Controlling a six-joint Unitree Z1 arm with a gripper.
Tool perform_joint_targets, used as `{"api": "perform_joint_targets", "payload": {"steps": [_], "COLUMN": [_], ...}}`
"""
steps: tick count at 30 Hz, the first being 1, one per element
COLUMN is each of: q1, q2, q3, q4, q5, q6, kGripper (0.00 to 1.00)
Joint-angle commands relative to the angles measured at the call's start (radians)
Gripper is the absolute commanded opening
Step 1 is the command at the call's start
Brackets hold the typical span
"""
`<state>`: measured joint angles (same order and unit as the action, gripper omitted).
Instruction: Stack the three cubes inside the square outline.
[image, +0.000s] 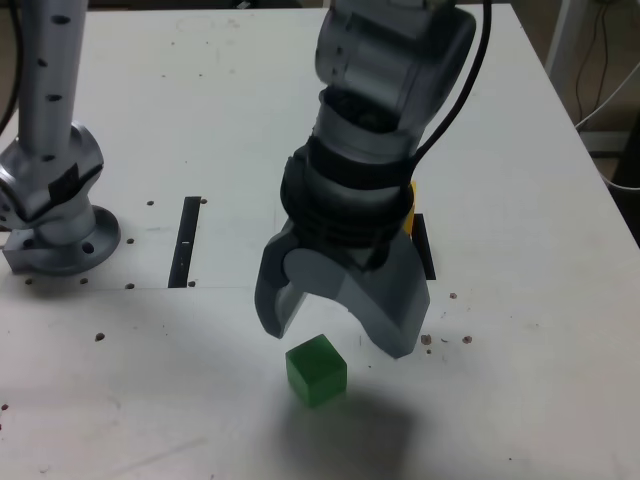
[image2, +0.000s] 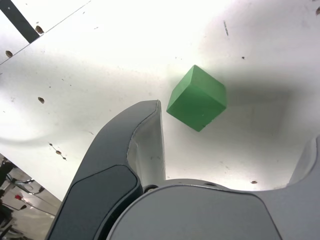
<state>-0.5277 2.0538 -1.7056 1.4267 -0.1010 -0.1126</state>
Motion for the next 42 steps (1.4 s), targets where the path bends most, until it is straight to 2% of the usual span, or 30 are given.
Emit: {"api": "perform_joint_targets", "payload": {"steps": [1,6,9,11,16,22,30,42], "q1": [0.005,-0.005,-0.023,-0.041,-0.080,-0.103,-0.120,-0.175], "q2": [0.004,0.000,-0.006,-0.013,-0.041,-0.093,-0.114,-0.037], "q3": [0.006,0.020,0.030,0.042,0.100,0.207,0.265,0.266], "q4": [-0.002,-0.004,-0.011,-0.025,-0.096,-0.168,-0.199,-0.246], "q5": [0.001,0.020,0.054,0.089,0.149,0.186,0.197,0.177], "q6": [-0.002,0.008,0.033,0.075,0.215,0.302,0.311,0.294], "kGripper": [0.99,0.99,0.99,0.99,0.99,1.00,0.99,0.99]}}
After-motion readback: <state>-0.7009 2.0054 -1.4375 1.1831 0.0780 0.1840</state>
